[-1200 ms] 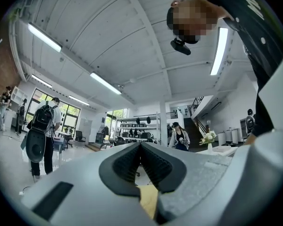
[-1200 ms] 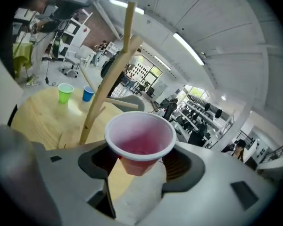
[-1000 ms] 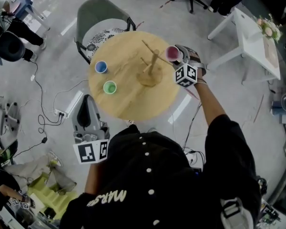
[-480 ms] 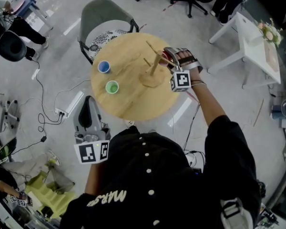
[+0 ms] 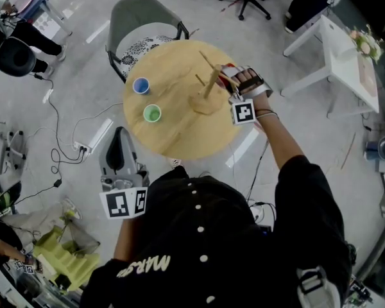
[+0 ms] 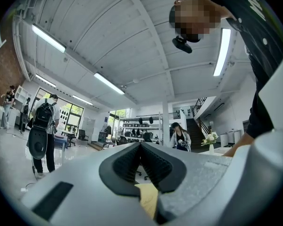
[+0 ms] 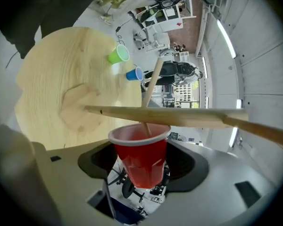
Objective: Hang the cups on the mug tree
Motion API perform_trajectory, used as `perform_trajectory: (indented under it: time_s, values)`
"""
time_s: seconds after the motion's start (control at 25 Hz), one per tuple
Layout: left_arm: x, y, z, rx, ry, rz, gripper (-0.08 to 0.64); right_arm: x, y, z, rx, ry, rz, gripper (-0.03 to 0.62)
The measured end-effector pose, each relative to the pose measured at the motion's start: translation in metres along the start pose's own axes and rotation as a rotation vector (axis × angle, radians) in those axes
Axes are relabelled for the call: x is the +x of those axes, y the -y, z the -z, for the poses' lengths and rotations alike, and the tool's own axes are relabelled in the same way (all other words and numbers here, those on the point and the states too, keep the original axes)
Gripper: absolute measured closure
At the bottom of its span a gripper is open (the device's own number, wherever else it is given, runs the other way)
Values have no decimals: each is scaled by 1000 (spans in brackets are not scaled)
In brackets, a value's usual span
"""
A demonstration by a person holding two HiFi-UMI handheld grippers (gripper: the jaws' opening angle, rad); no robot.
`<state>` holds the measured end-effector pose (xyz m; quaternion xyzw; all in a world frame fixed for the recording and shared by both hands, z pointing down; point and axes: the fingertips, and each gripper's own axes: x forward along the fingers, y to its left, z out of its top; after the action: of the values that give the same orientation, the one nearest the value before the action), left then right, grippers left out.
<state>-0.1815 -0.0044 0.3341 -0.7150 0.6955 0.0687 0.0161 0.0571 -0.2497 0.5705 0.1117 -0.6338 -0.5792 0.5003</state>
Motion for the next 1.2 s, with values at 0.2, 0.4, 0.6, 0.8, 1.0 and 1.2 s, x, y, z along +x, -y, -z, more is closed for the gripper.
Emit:
perform_trajectory:
  time_s: [0.2,0.4,0.6,0.8,1.0,1.2]
  values:
    - [1,-2,4,-4,-6,-4,566,-2,-10,-1,-16,3,16,252]
    - [3,0,6,-8,-9,-1,566,-8,-10,-4,64,13,5,204]
    - [7,4,0,-4,3,13,566,-33,16,-4,274,30,85,199]
    - [10,7,-3,2,14,18,566,-67,27,-4,747,80,149,198]
    - [12,9,-2,15,17,19,566,-104,6,-22,1321,151,174,209]
    - [12,6,4,17,8,16,566,-98,-36,-86,1474,236,42,222]
